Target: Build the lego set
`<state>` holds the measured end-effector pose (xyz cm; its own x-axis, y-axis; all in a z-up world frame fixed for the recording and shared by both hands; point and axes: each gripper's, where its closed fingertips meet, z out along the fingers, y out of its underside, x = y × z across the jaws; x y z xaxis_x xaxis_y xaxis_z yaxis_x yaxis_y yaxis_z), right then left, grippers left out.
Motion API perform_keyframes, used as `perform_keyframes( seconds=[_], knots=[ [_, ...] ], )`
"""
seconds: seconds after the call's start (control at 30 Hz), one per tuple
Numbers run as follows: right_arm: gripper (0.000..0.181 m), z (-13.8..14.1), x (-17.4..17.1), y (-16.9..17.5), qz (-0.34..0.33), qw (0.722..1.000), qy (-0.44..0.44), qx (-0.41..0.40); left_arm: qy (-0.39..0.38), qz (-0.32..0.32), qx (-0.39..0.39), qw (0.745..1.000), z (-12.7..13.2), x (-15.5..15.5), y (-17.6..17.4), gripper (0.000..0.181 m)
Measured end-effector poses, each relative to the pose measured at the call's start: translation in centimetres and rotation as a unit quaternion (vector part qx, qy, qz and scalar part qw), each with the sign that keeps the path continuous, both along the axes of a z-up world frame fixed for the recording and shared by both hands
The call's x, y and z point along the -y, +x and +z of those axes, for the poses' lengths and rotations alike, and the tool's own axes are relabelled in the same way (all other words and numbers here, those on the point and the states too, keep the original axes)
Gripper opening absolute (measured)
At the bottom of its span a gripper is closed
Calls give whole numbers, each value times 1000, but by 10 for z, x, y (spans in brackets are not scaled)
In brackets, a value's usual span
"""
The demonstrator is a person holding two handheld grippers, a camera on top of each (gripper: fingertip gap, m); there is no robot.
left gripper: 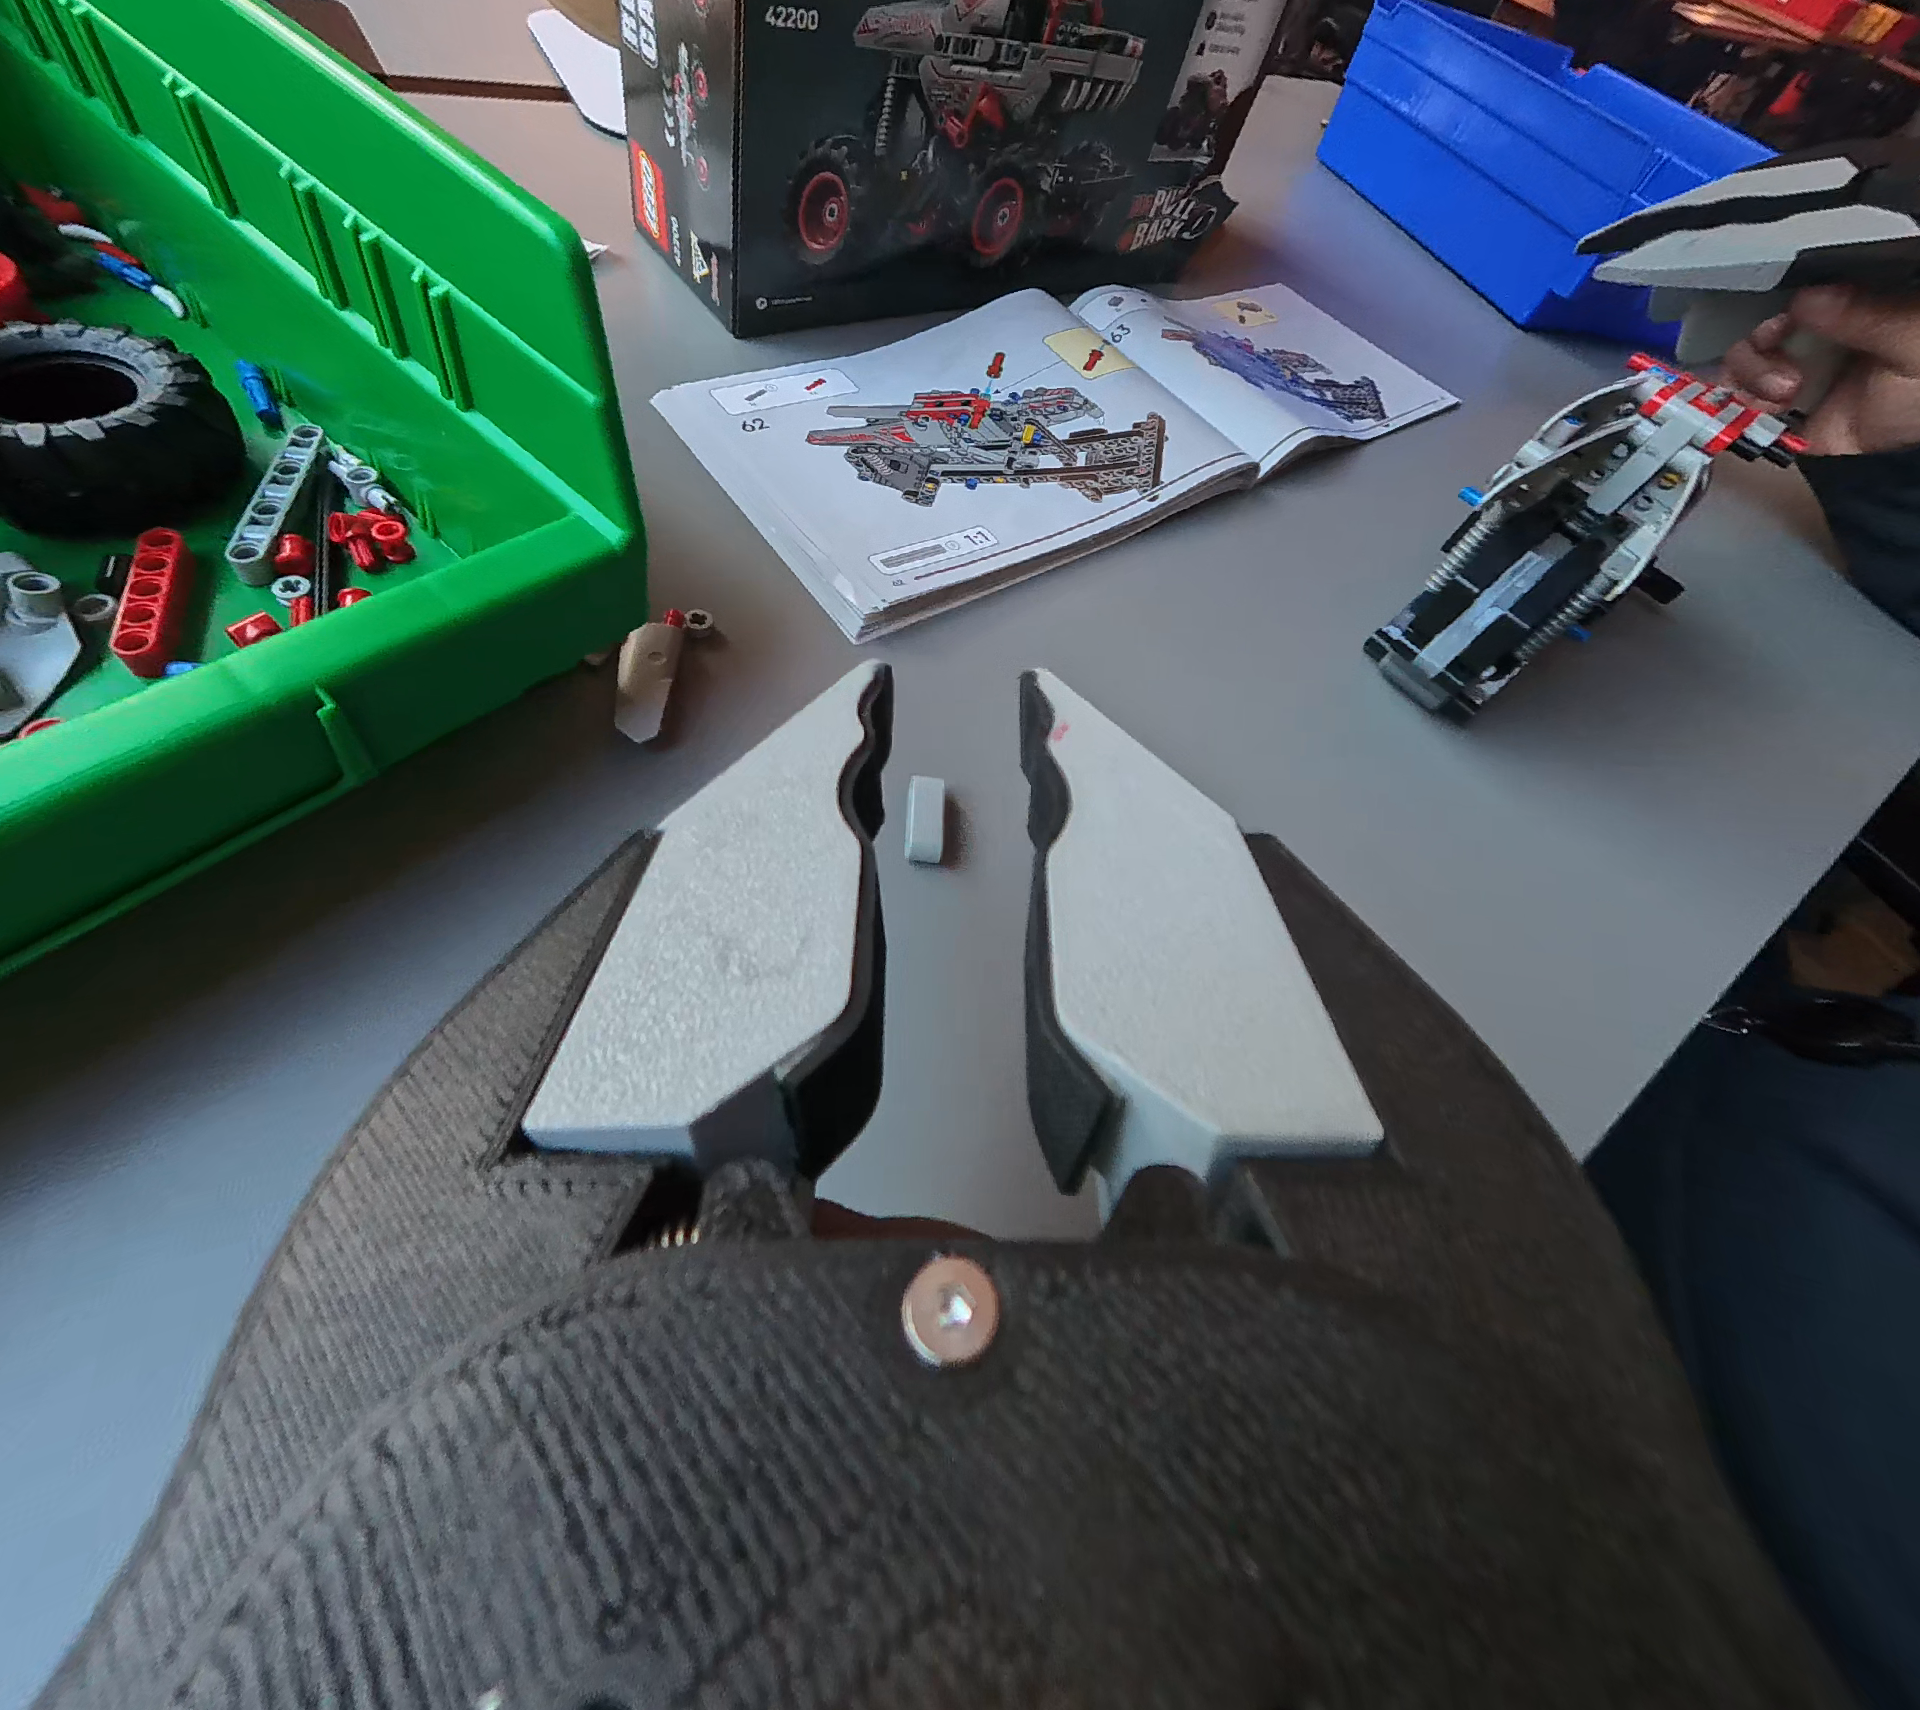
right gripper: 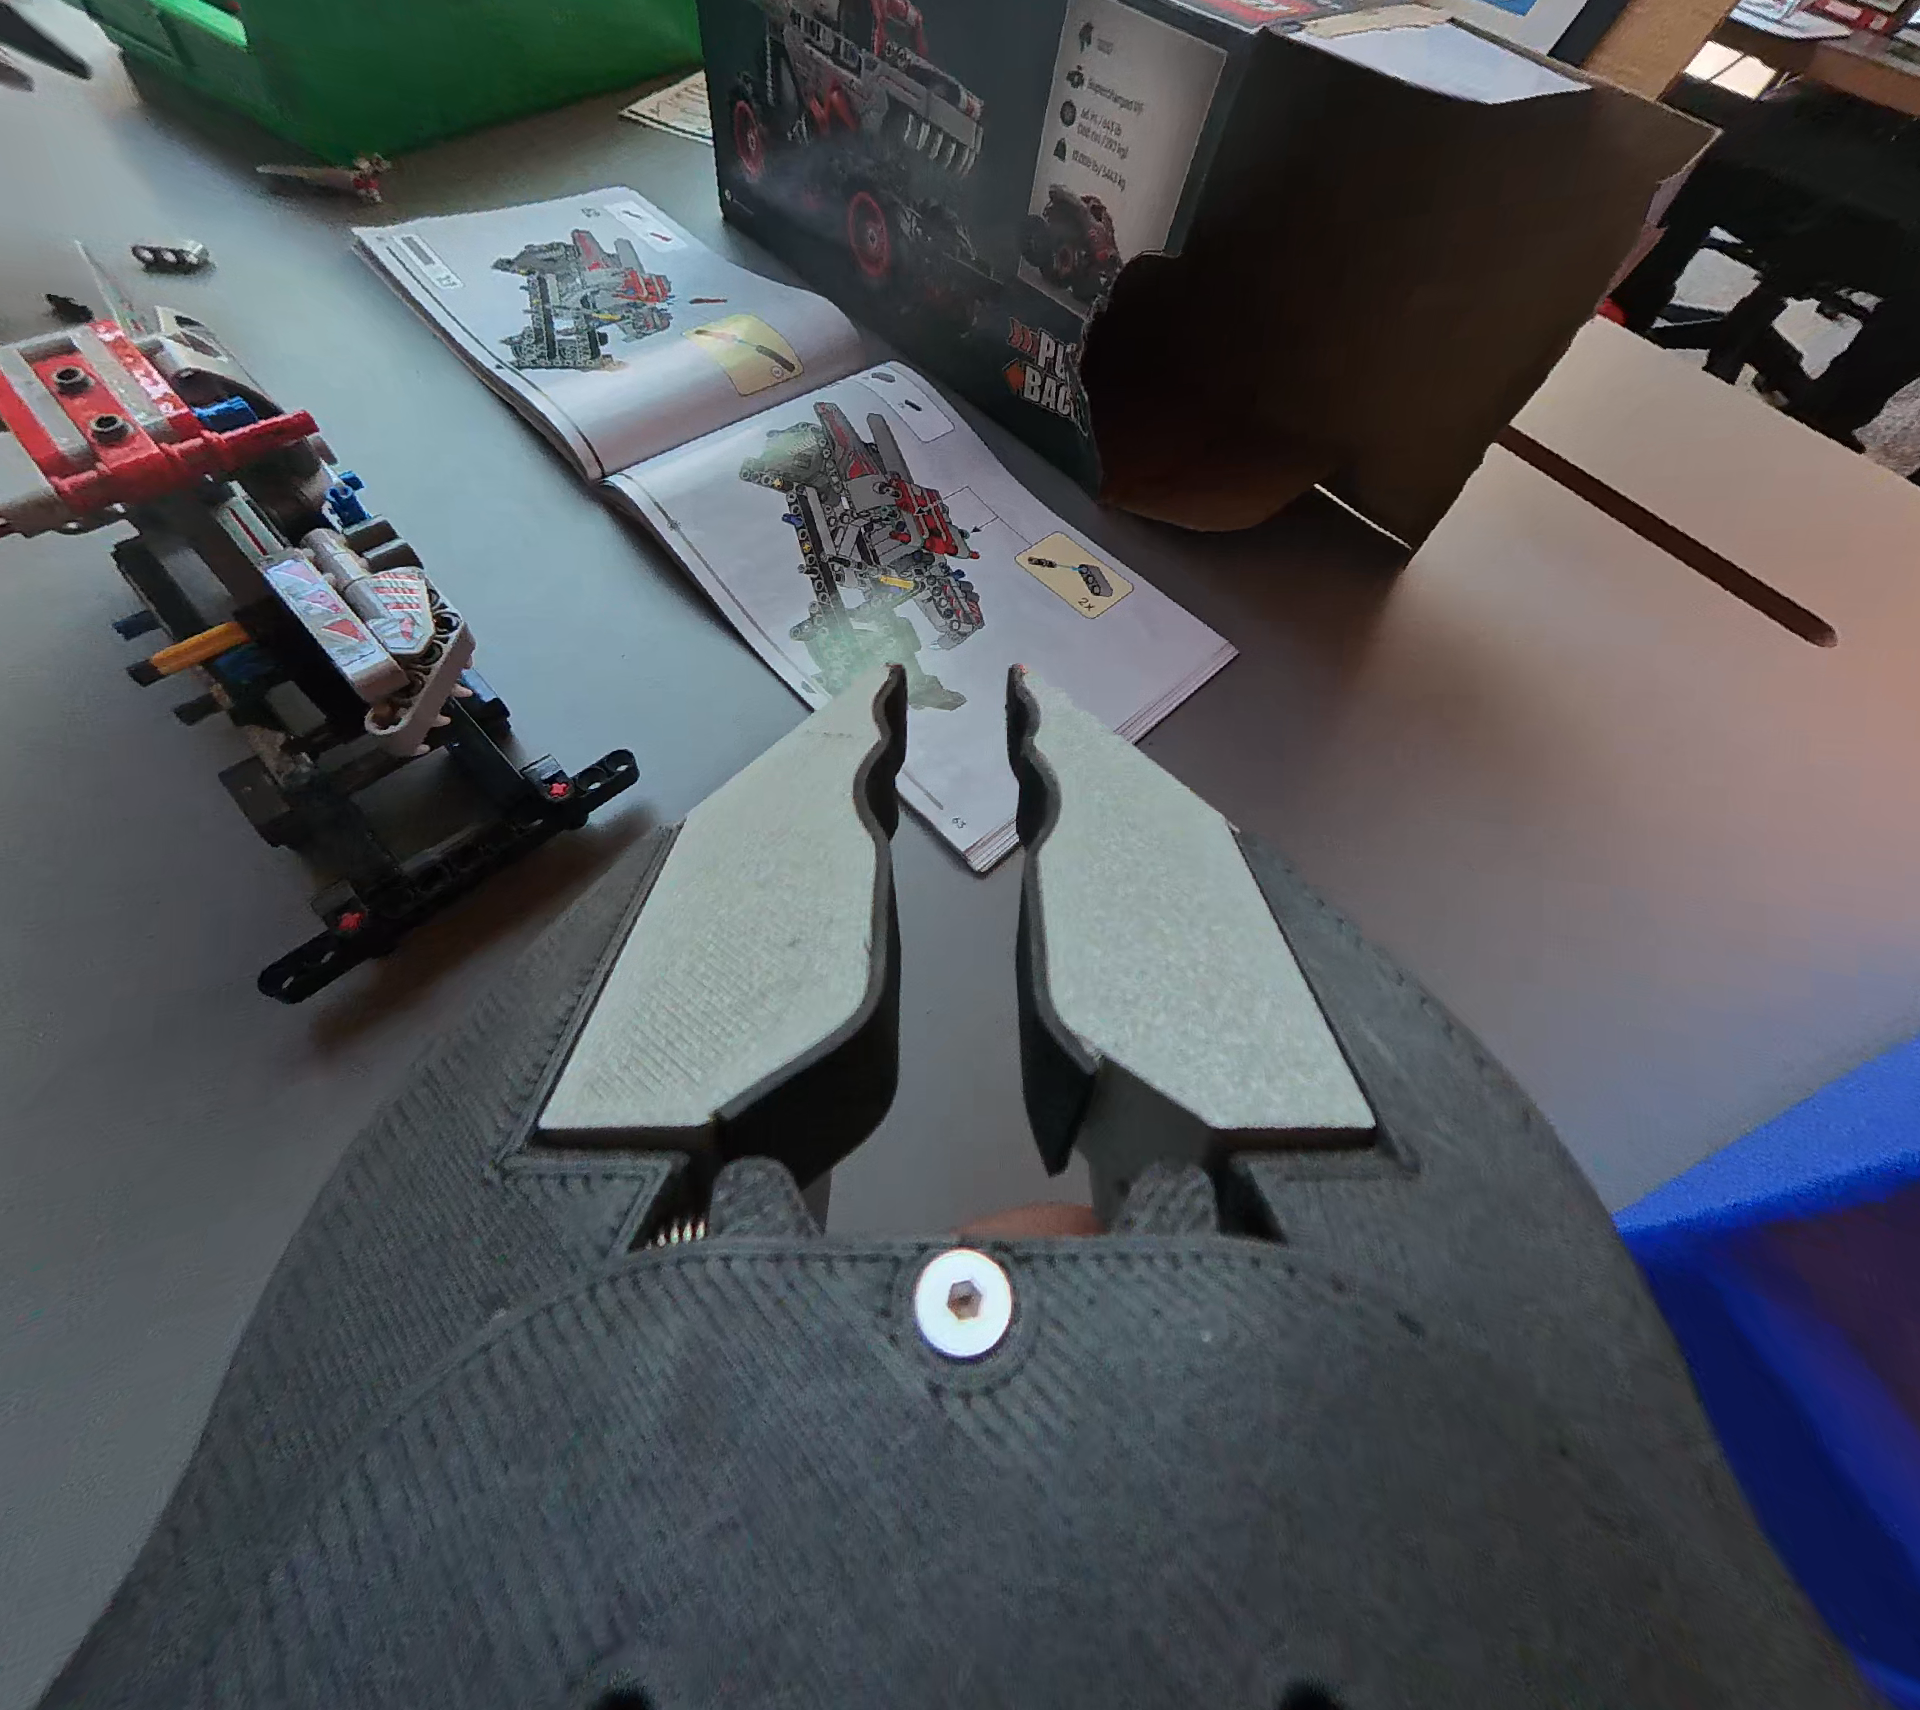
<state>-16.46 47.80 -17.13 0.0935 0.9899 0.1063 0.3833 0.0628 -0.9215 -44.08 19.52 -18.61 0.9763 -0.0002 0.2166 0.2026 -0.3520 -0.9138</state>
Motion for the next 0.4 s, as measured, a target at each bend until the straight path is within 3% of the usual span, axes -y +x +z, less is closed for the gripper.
perform_keyframes(
  seconds=[0.1,0.2,0.4],
  knots=[
    [15,3,2,0,3,1000,0,-5,-18,-11,12,1000,-5,2,5,22],
    [3,2,9,0,22,1000,-8,-4,-44,-15,19,999,-13,5,6,23],
    [0,1,11,-1,26,1000,-10,-3,-125,13,-51,991,-35,13,-14,23]
  ],
)
